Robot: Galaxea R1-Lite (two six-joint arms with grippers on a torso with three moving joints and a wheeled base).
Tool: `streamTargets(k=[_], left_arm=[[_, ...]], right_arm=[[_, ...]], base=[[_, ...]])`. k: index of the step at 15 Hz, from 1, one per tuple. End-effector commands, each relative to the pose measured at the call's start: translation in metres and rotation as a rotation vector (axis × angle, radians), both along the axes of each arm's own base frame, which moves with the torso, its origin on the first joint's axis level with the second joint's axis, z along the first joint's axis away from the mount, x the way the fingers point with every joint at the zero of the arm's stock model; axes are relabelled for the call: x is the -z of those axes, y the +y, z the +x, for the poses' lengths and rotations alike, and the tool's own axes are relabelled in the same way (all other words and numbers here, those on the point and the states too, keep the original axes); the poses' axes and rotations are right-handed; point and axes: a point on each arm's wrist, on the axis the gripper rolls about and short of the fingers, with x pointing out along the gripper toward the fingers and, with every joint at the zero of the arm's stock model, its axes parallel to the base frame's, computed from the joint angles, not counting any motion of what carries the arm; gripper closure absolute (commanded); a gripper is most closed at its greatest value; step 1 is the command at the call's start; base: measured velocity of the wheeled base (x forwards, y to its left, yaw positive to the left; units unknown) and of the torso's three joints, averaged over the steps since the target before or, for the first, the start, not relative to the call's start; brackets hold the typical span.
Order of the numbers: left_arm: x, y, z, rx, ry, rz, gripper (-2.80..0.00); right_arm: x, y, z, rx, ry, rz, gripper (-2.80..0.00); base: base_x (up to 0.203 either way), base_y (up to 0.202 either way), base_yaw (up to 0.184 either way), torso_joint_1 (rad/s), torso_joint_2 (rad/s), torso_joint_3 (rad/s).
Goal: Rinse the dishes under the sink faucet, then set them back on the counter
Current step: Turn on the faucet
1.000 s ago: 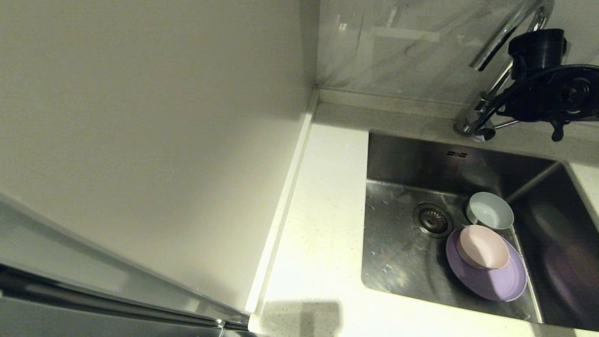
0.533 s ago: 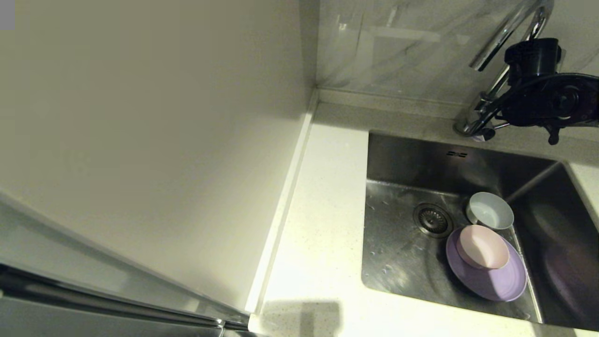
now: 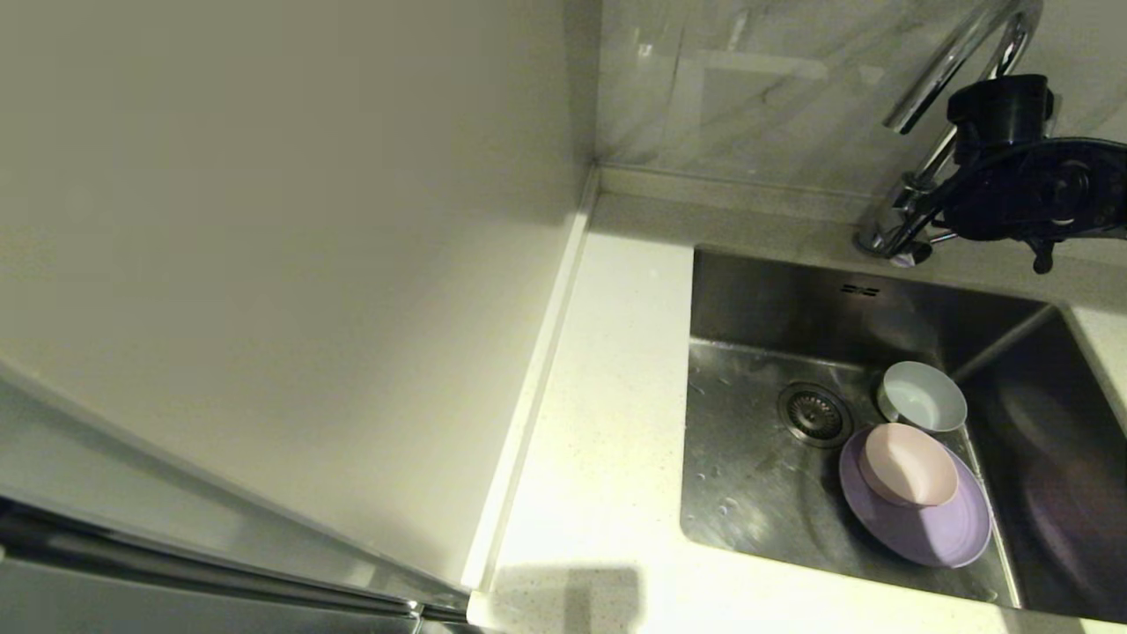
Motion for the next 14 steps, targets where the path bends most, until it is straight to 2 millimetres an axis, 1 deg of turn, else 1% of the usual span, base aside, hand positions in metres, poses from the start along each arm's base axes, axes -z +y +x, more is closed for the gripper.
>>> streamTargets(k=[1, 4, 8, 9, 10, 12, 14], left_arm=[[0.001, 0.000, 0.000, 0.000, 0.003, 0.000, 0.00], [0.001, 0.000, 0.000, 0.000, 0.002, 0.000, 0.00], [0.001, 0.000, 0.000, 0.000, 0.003, 0.000, 0.00], [0.001, 0.000, 0.000, 0.000, 0.001, 0.000, 0.00], [0.001, 0.000, 0.000, 0.000, 0.002, 0.000, 0.00], [0.001, 0.000, 0.000, 0.000, 0.003, 0.000, 0.00], [0.001, 0.000, 0.000, 0.000, 0.003, 0.000, 0.00]], right_arm=[[-0.002, 0.000, -0.010, 0.007, 0.066, 0.000, 0.00], [-0.002, -0.002, -0.025, 0.006, 0.163, 0.012, 0.00], [-0.014, -0.003, -0.031, 0.012, 0.093, 0.022, 0.00], [-0.017, -0.003, -0.030, 0.012, 0.061, 0.021, 0.00], [-0.023, -0.003, -0.034, 0.012, 0.038, 0.021, 0.00], [-0.041, -0.006, -0.052, 0.019, 0.004, 0.020, 0.00], [-0.061, -0.014, -0.080, 0.032, -0.025, 0.023, 0.00]], base=[[0.000, 0.000, 0.000, 0.000, 0.00, 0.000], [0.000, 0.000, 0.000, 0.000, 0.00, 0.000], [0.000, 0.000, 0.000, 0.000, 0.00, 0.000], [0.000, 0.000, 0.000, 0.000, 0.00, 0.000], [0.000, 0.000, 0.000, 0.000, 0.00, 0.000], [0.000, 0.000, 0.000, 0.000, 0.00, 0.000], [0.000, 0.000, 0.000, 0.000, 0.00, 0.000]])
